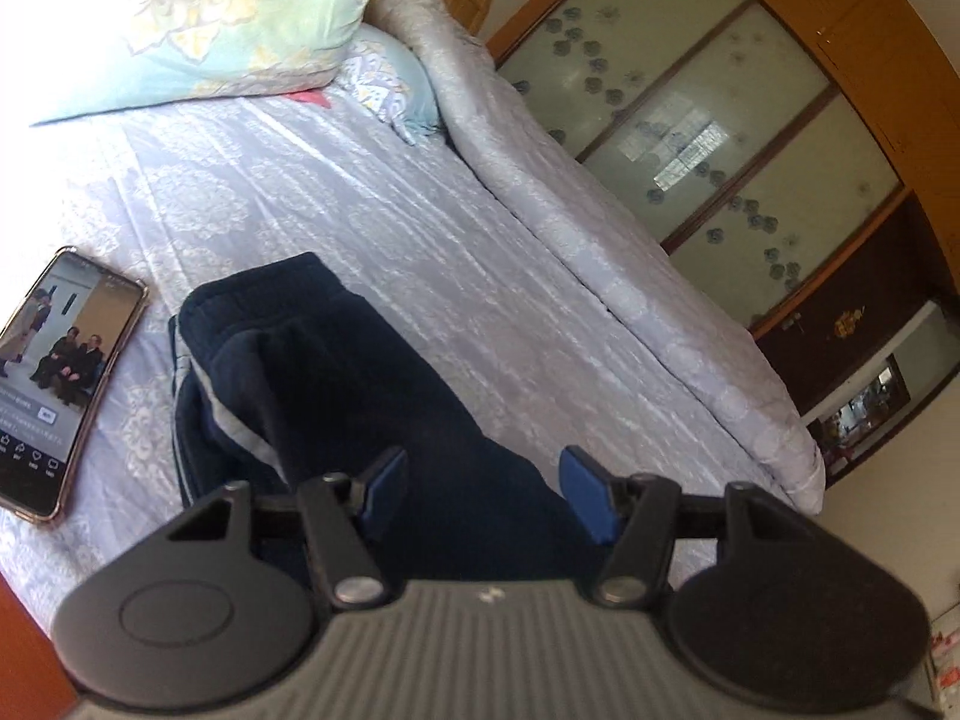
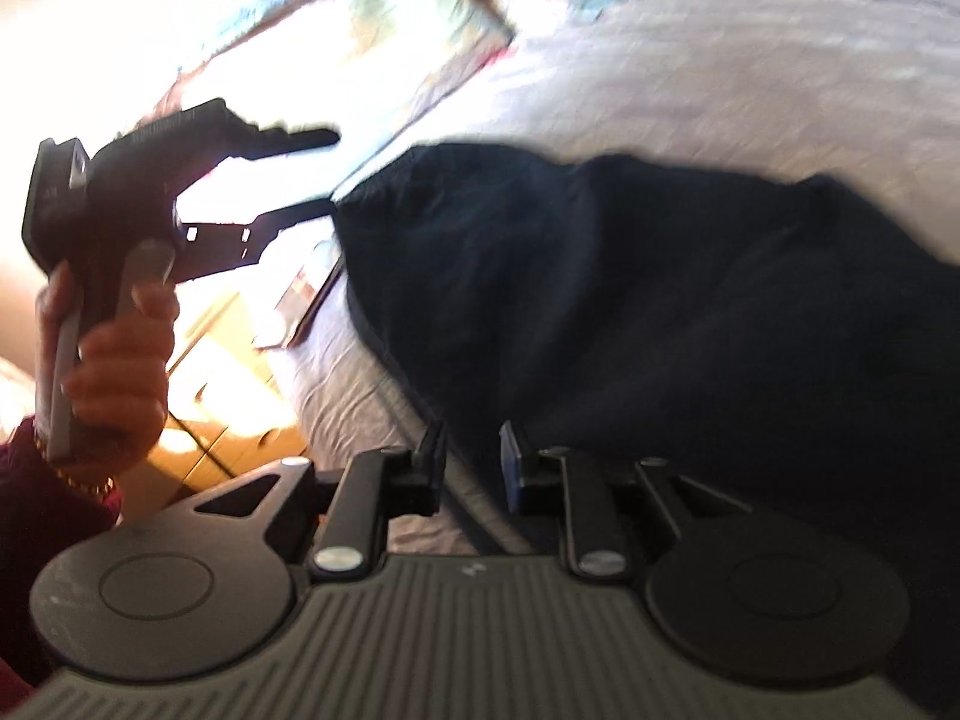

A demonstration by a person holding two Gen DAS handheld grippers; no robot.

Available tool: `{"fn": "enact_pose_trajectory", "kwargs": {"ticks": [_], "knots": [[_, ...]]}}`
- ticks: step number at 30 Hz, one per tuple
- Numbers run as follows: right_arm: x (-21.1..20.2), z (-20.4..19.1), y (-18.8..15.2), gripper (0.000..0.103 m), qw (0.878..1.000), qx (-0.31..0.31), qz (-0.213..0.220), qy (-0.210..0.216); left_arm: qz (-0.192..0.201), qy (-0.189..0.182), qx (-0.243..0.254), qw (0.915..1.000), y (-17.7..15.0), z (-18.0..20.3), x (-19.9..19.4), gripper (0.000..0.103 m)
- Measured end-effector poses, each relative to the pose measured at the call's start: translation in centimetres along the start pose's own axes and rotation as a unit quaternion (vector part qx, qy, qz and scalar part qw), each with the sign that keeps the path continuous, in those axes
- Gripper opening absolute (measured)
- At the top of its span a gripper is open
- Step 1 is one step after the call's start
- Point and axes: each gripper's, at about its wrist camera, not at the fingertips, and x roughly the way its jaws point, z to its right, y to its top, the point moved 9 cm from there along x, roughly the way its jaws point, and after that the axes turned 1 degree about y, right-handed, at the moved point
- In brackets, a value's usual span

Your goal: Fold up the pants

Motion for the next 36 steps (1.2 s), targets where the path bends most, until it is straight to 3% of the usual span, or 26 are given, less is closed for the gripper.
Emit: {"fn": "enact_pose_trajectory", "kwargs": {"ticks": [4,6,8,11,13,15,18,21,24,29,32,34,36], "knots": [[-8.2,5.6,-0.2,0.027,0.992,0.069,0.077,-0.07,-0.041,-0.026,0.04,0.998,-2.7,3.9,1.3,0.056],[-13.3,9.3,-1.9,0.027,0.98,0.128,0.114,-0.104,-0.062,-0.018,0.067,0.9957,-4.6,5.2,2.4,0.056],[-19.0,12.7,-4.6,0.027,0.959,0.19,0.154,-0.141,-0.083,0.007,0.098,0.9916,-6.5,5.7,3.5,0.056],[-27.5,17.1,-10.4,0.029,0.912,0.292,0.214,-0.191,-0.124,0.07,0.157,0.9773,-9.7,5.2,4.9,0.058],[-32.7,19.2,-14.9,0.031,0.871,0.353,0.258,-0.224,-0.156,0.12,0.19,0.962,-11.7,4.2,5.6,0.057],[-37.2,20.9,-19.4,0.031,0.826,0.405,0.294,-0.259,-0.151,0.135,0.216,0.9552,-12.7,4.4,5.1,0.057],[-42.1,22.7,-24.9,0.031,0.766,0.467,0.343,-0.279,-0.166,0.13,0.198,0.9571,-12.8,6.1,4.7,0.057],[-44.6,23.6,-27.9,0.031,0.73,0.494,0.379,-0.283,-0.161,0.092,0.208,0.9603,-12.7,10.0,4.5,0.057],[-44.7,24.3,-29.0,0.033,0.719,0.507,0.393,-0.266,-0.167,0.067,0.263,0.948,-14.6,15.4,5.1,0.059],[-43.2,26.1,-28.5,0.033,0.726,0.514,0.373,-0.265,-0.174,0.038,0.369,0.912,-20.9,22.5,7.4,0.059],[-43.5,26.5,-28.1,0.032,0.73,0.506,0.375,-0.265,-0.193,0.051,0.395,0.8966,-24.5,23.7,9.4,0.059],[-44.0,27.2,-27.8,0.032,0.73,0.502,0.382,-0.264,-0.212,0.079,0.403,0.8868,-26.5,23.6,10.9,0.058],[-44.3,27.6,-27.4,0.033,0.73,0.498,0.388,-0.263,-0.222,0.099,0.401,0.8833,-27.7,22.9,11.6,0.061]]}}
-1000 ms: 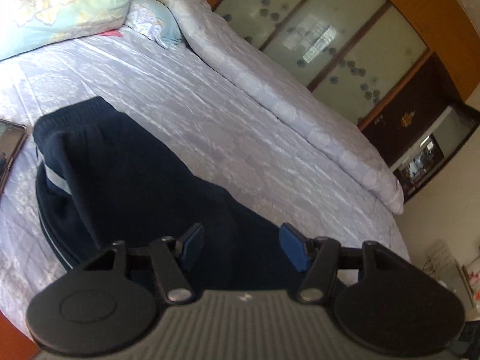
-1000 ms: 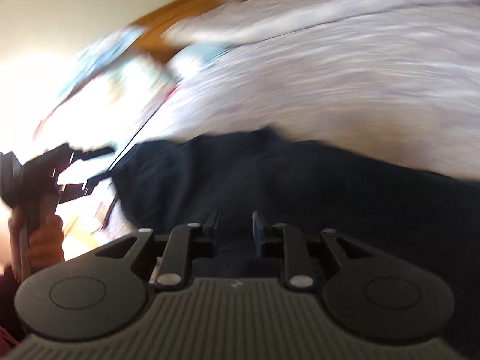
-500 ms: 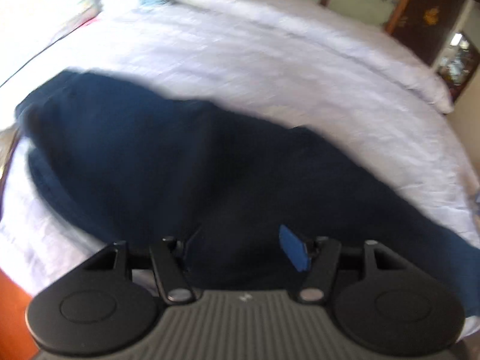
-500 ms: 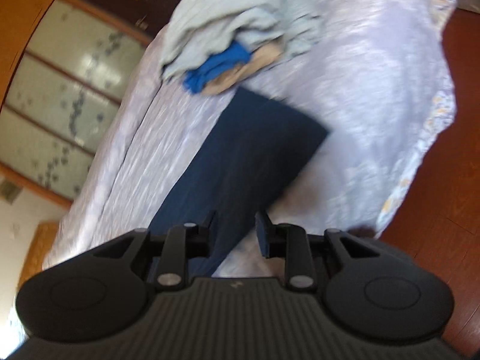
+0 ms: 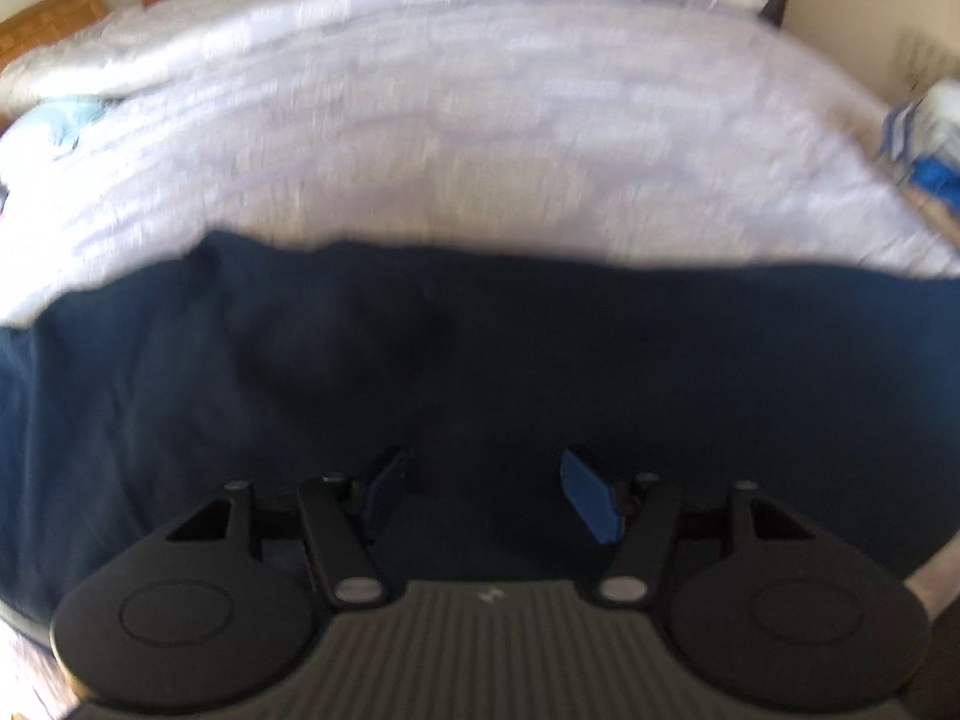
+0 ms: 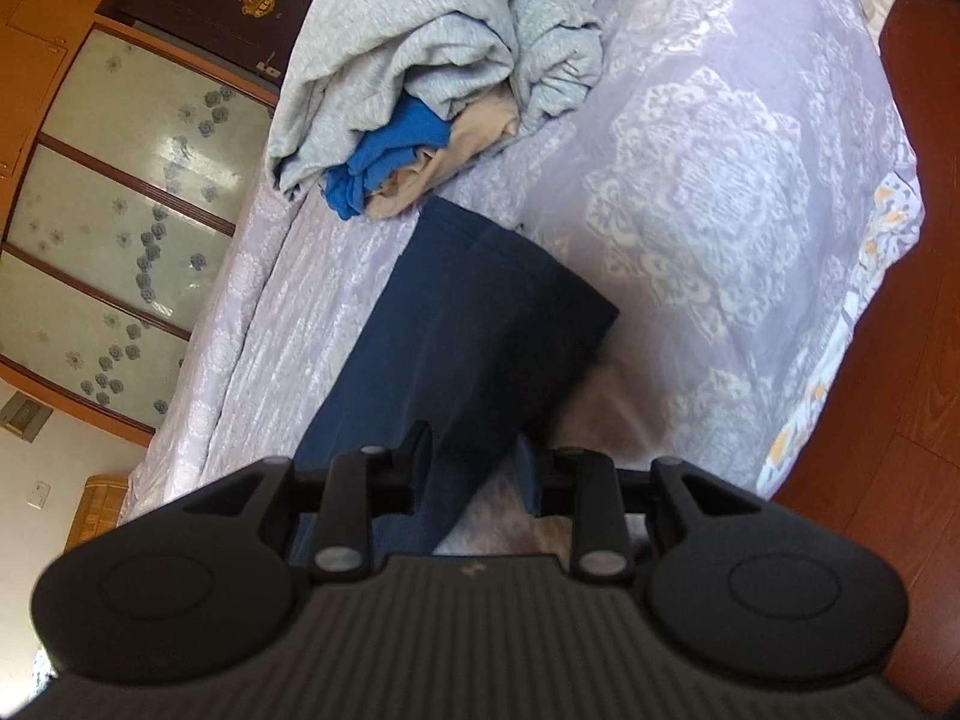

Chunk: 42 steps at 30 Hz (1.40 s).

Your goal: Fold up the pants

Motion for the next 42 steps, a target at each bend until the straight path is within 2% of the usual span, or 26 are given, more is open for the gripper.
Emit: {"fn": "enact_pose_trajectory", "kwargs": {"ticks": [2,7,14,18,22,24,27,32,35,37,38,40,42], "knots": [[0.5,-0.1,0.4,0.033,1.0,-0.001,0.004,0.001,0.007,0.011,0.002,0.9999,-0.2,-0.1,-0.2,0.068],[0.3,-0.5,0.3,0.044,1.0,0.002,0.01,-0.002,-0.001,0.012,-0.012,0.9999,-0.4,-0.7,0.6,0.079],[1.6,-1.0,0.7,0.045,0.999,-0.027,0.024,-0.014,-0.001,0.016,-0.011,0.9998,-0.1,-0.7,0.9,0.084],[3.0,-1.2,1.6,0.045,0.999,-0.023,0.041,-0.013,-0.002,0.007,-0.016,0.9998,-0.2,-0.8,0.8,0.083],[4.1,-1.6,1.9,0.044,0.998,-0.036,0.051,-0.013,-0.007,-0.023,-0.031,0.9992,-0.3,-0.8,-0.1,0.07],[4.1,-1.6,2.1,0.042,0.998,-0.028,0.052,-0.008,-0.003,-0.049,-0.044,0.9978,-0.2,-0.7,-0.8,0.07],[3.7,-0.9,2.2,0.031,0.999,-0.012,0.051,-0.007,0.004,-0.058,-0.054,0.9968,-0.1,-0.9,-1.6,0.069],[1.5,-0.4,2.2,0.033,0.998,-0.005,0.063,-0.024,0.009,-0.07,-0.064,0.9954,0.1,-1.7,-2.7,0.069],[0.2,0.4,0.7,0.034,0.997,0.028,0.065,-0.03,0.003,-0.074,-0.072,0.9947,-0.2,-2.2,-2.9,0.069],[0.0,0.2,-0.3,0.034,0.997,0.022,0.064,-0.036,-0.005,-0.081,-0.081,0.9934,-0.5,-2.5,-2.9,0.069],[0.1,-0.2,-0.6,0.037,0.997,0.015,0.064,-0.041,-0.008,-0.085,-0.084,0.9928,-0.6,-2.5,-2.7,0.069],[0.6,-0.9,-0.6,0.057,0.997,0.01,0.068,-0.039,-0.018,-0.089,-0.087,0.992,-1.0,-2.5,-2.4,0.069],[1.7,-2.0,-0.3,0.07,0.997,-0.01,0.076,-0.032,-0.02,-0.09,-0.086,0.9921,-1.1,-2.4,-2.1,0.069]]}}
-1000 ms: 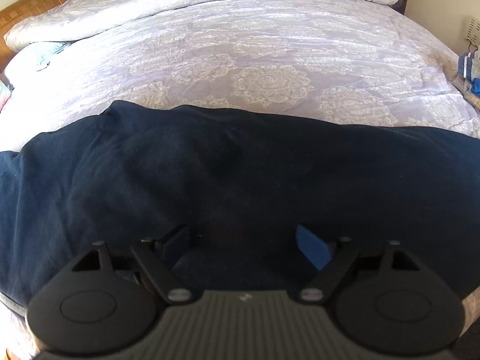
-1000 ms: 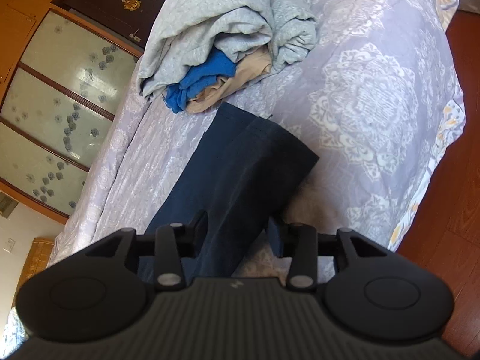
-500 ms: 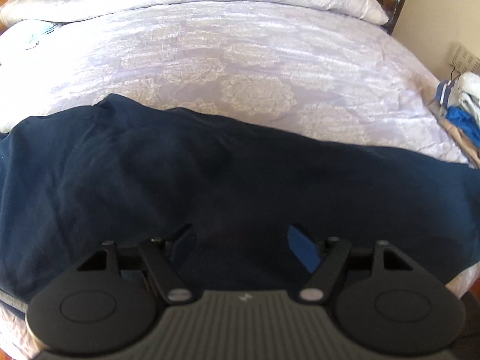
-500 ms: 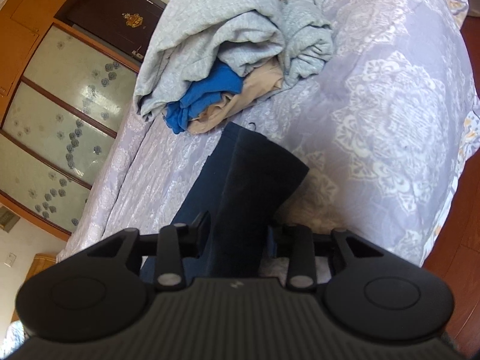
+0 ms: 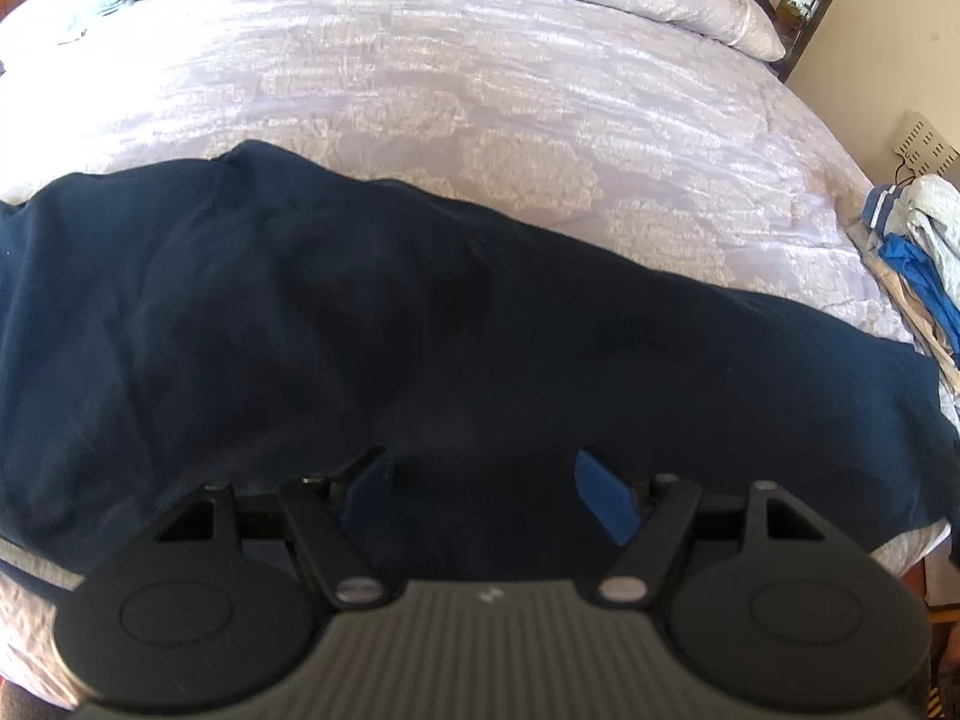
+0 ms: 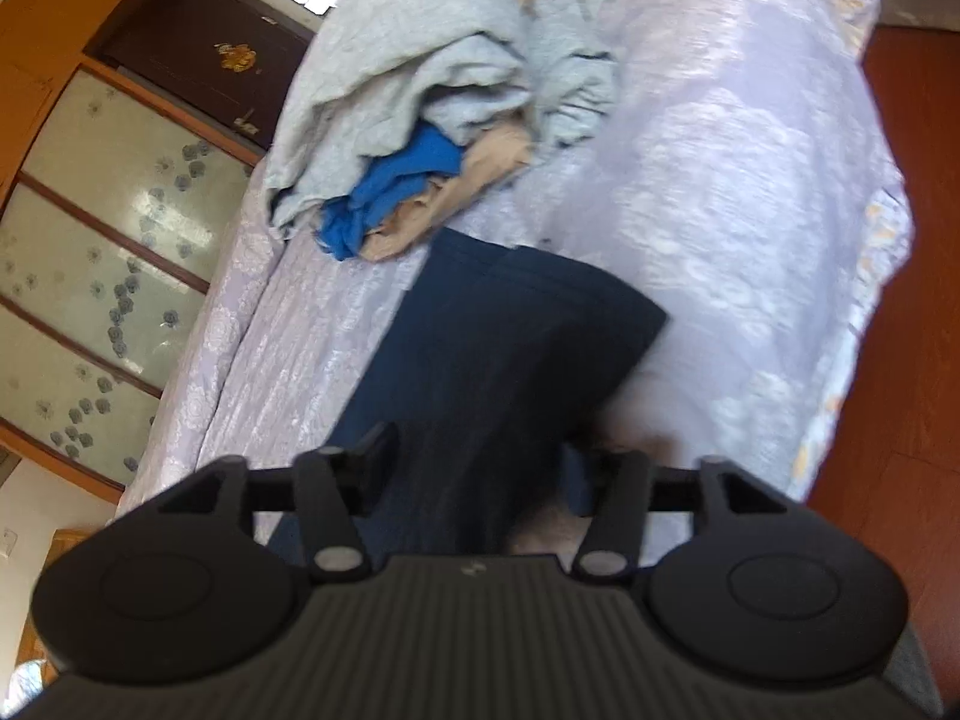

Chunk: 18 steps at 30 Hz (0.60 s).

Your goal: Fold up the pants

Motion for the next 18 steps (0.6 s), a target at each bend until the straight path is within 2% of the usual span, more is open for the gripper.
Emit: {"fn": "enact_pose_trajectory", "kwargs": {"ticks": [1,2,3,4,7,9,11,13,14,16,18], "knots": [[0.8,-0.7,0.2,0.066,1.0,-0.023,0.003,0.002,0.0,0.001,0.002,1.0,0.0,0.0,0.0,0.069],[1.7,-1.3,0.3,0.057,0.998,-0.054,0.002,-0.007,0.001,0.0,0.002,1.0,0.0,0.0,0.0,0.069],[2.5,-1.6,0.3,0.021,0.997,-0.079,-0.001,-0.024,0.002,-0.002,0.0,1.0,0.1,-0.1,-0.1,0.069],[3.5,-1.5,0.3,0.015,0.996,-0.085,-0.016,-0.036,0.004,-0.004,-0.003,1.0,0.1,-0.2,-0.3,0.069],[4.1,-2.4,0.7,0.014,0.997,-0.064,-0.03,-0.021,0.02,-0.009,-0.009,0.9997,0.6,-1.1,-1.3,0.069],[3.3,-5.1,0.8,0.014,0.996,-0.086,-0.026,0.012,0.032,-0.026,-0.025,0.9988,1.4,-2.1,-2.3,0.069],[2.3,-9.2,0.0,0.014,0.989,-0.132,-0.028,0.053,0.051,-0.046,-0.05,0.9964,2.4,-3.3,-3.5,0.069],[1.5,-14.1,-1.6,0.014,0.976,-0.194,-0.034,0.098,0.075,-0.062,-0.077,0.9923,3.5,-4.7,-4.9,0.07],[1.2,-16.7,-2.9,0.014,0.965,-0.23,-0.041,0.123,0.087,-0.068,-0.089,0.9899,3.8,-5.5,-5.7,0.071],[0.9,-21.6,-6.9,0.014,0.934,-0.31,-0.068,0.167,0.106,-0.075,-0.109,0.9855,4.2,-7.2,-6.8,0.073],[1.1,-25.3,-12.2,0.014,0.898,-0.373,-0.112,0.204,0.115,-0.07,-0.125,0.983,4.0,-8.9,-7.5,0.073]]}}
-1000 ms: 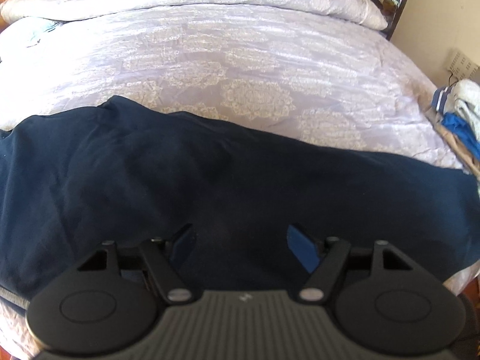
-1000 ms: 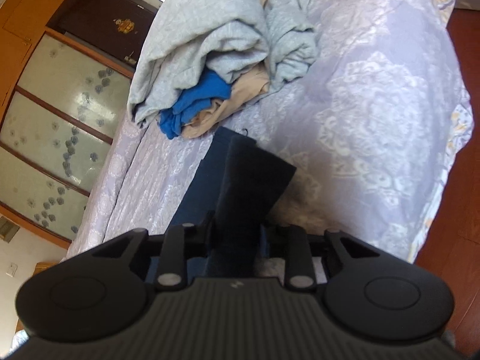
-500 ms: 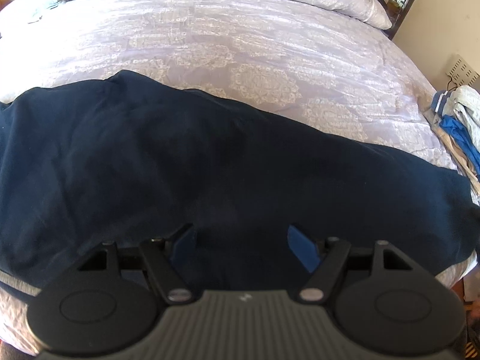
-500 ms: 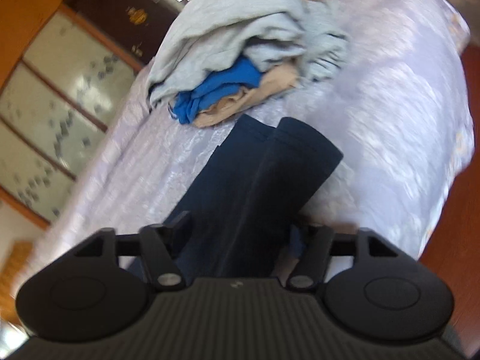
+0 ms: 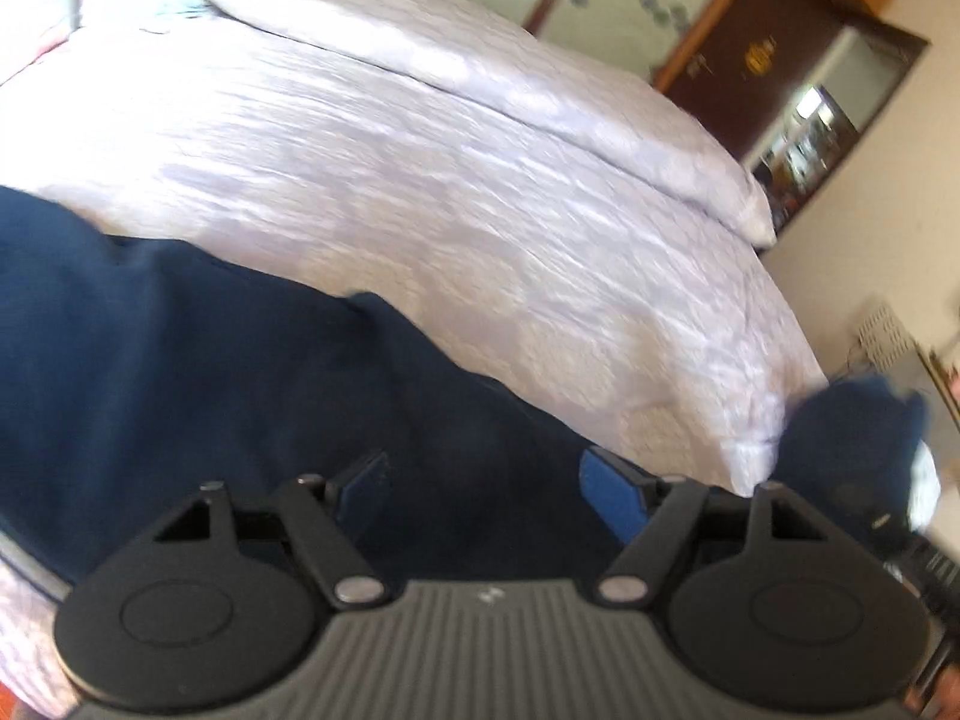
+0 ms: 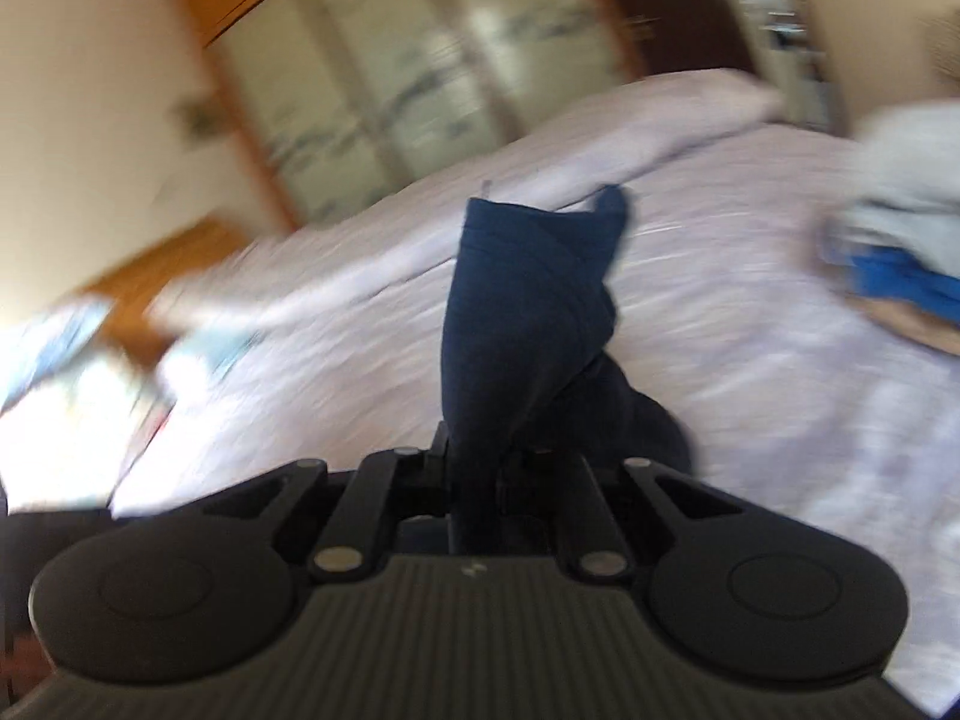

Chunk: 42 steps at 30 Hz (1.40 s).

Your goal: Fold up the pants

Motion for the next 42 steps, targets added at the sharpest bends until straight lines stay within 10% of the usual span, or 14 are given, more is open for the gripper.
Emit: {"fn": "enact_pose_trajectory", "kwargs": {"ticks": [5,10,16,20,21,23,25,31,32,34,42], "knots": [[8.0,-9.7,-7.0,0.016,0.984,-0.101,-0.12,0.09,-0.017,0.016,-0.038,0.999,-1.5,-3.7,0.1,0.073],[11.2,-12.3,-13.1,0.054,0.953,-0.176,-0.22,0.113,-0.041,0.019,-0.051,0.9977,-2.7,-5.9,0.8,0.073],[6.2,-10.6,-8.6,0.063,0.966,-0.112,-0.169,0.163,-0.058,-0.01,-0.048,0.9971,-3.1,-5.6,2.9,0.076],[2.8,-4.6,-6.1,0.063,0.99,-0.035,-0.112,0.084,-0.07,-0.012,-0.016,0.9973,-3.9,-3.9,3.9,0.082],[2.1,-2.6,-5.7,0.063,0.993,-0.012,-0.101,0.056,-0.072,-0.001,-0.004,0.9974,-4.2,-3.7,4.3,0.08],[1.2,1.5,-5.7,0.064,0.996,0.04,-0.084,0.001,-0.076,0.039,0.034,0.9957,-4.9,-3.5,5.3,0.035],[1.0,4.6,-6.6,0.065,0.99,0.105,-0.084,-0.033,-0.058,0.097,0.093,0.9893,-5.2,-3.3,5.6,0.015],[4.4,5.9,-9.9,0.067,0.971,0.2,-0.133,0.001,-0.059,0.095,0.09,0.9897,-5.3,-3.3,5.4,0.013],[5.1,5.5,-9.9,0.067,0.97,0.202,-0.133,0.013,-0.061,0.092,0.083,0.9905,-5.2,-3.4,5.5,0.014],[6.3,4.7,-9.5,0.019,0.967,0.209,-0.147,0.021,-0.062,0.088,0.076,0.9913,-5.0,-3.7,5.5,0.015],[2.9,5.6,-4.6,0.012,0.953,0.283,-0.097,0.045,-0.07,0.092,0.114,0.9867,-5.4,-0.2,6.8,0.016]]}}
